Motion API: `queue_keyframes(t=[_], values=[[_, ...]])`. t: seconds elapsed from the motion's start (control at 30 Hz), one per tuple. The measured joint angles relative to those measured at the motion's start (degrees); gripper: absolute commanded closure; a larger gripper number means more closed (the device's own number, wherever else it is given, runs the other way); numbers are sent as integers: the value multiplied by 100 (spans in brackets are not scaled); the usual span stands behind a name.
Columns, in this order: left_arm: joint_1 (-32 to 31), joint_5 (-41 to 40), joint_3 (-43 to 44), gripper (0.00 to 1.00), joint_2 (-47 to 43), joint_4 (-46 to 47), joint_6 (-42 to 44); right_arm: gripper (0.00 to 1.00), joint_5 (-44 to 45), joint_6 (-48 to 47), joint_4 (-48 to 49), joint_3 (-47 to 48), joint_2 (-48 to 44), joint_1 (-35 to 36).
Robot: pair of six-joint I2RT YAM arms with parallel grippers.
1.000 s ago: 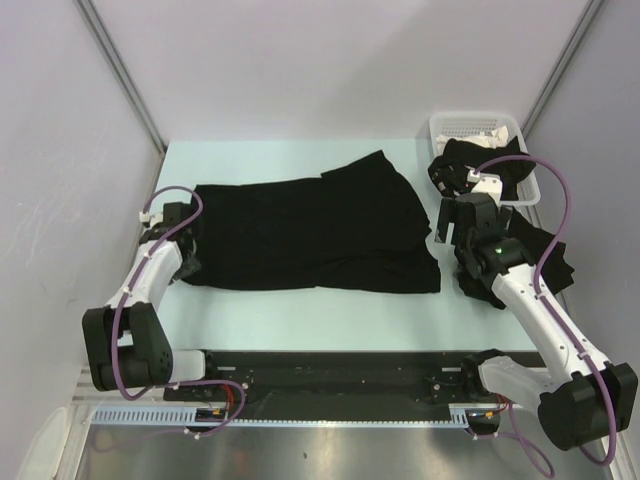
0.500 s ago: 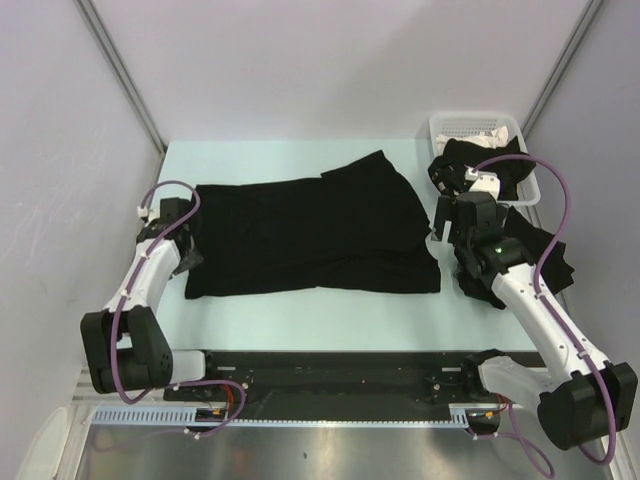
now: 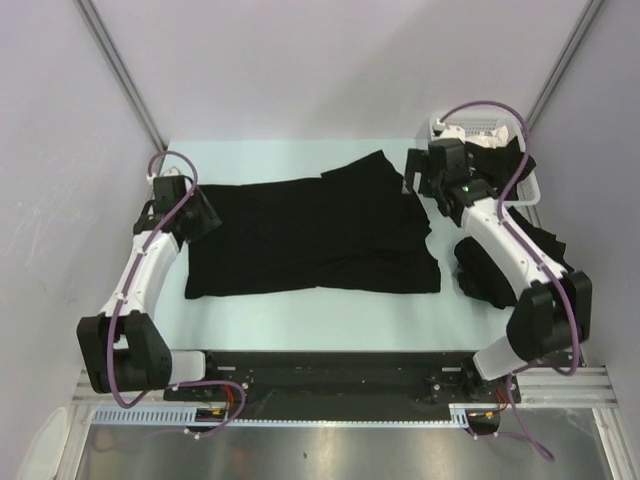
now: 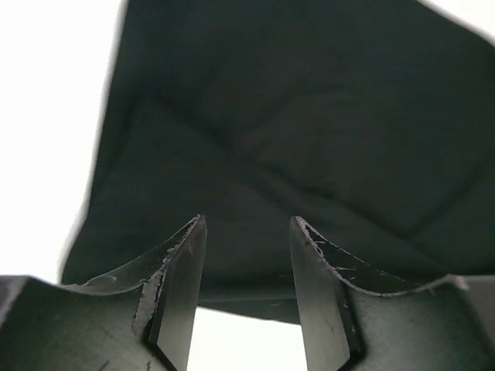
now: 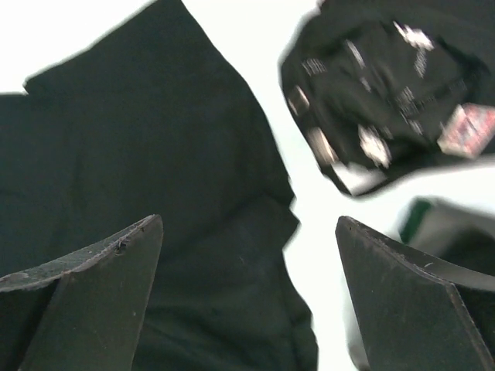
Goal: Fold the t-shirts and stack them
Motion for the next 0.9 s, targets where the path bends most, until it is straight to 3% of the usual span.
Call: queue_keyframes(t=[0.23, 0.27, 0.33, 0.4, 0.73, 0.9], values=[[-273, 730, 138, 34, -212, 424, -13, 0, 181, -267, -651, 2566, 1915, 249], [-293, 817, 136, 25, -262, 468, -22, 0, 214, -337, -761, 3071, 2251, 271], [-308, 940, 101, 17, -369, 608, -76, 0, 251, -487, -916, 3963, 2892, 306], [-308, 1003, 4, 2, -481, 793, -173, 0, 216, -496, -942, 4356, 3268, 271], [-553, 931, -269, 0, -640, 1720, -597, 0, -31, -365, -1373, 5816, 4970, -671], [-647, 1255, 282, 0, -365, 1698, -492, 0, -505, -341, -1327, 6695, 5696, -876]])
